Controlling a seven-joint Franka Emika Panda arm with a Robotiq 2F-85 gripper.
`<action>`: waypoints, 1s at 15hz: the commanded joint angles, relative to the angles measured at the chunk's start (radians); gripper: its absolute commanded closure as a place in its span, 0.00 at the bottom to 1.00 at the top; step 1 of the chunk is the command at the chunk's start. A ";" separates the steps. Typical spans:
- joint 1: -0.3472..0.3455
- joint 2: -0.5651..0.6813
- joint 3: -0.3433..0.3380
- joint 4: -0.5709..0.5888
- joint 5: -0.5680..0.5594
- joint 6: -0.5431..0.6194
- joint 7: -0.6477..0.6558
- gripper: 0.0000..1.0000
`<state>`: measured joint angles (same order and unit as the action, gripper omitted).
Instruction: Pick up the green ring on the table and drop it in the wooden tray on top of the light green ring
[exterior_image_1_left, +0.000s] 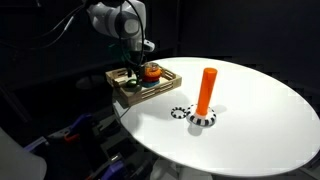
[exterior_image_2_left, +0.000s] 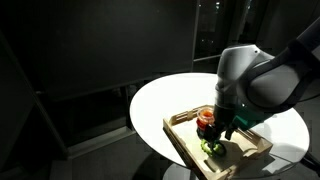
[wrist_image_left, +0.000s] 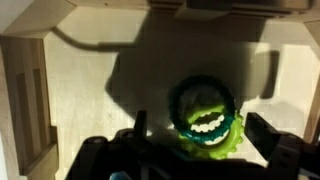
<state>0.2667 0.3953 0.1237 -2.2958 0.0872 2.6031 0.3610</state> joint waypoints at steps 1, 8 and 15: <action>-0.020 -0.052 0.006 -0.009 0.002 -0.101 -0.048 0.00; -0.023 -0.168 -0.026 -0.049 -0.042 -0.216 -0.006 0.00; -0.066 -0.324 -0.029 -0.105 -0.063 -0.325 -0.033 0.00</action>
<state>0.2270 0.1723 0.0909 -2.3504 0.0365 2.3214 0.3423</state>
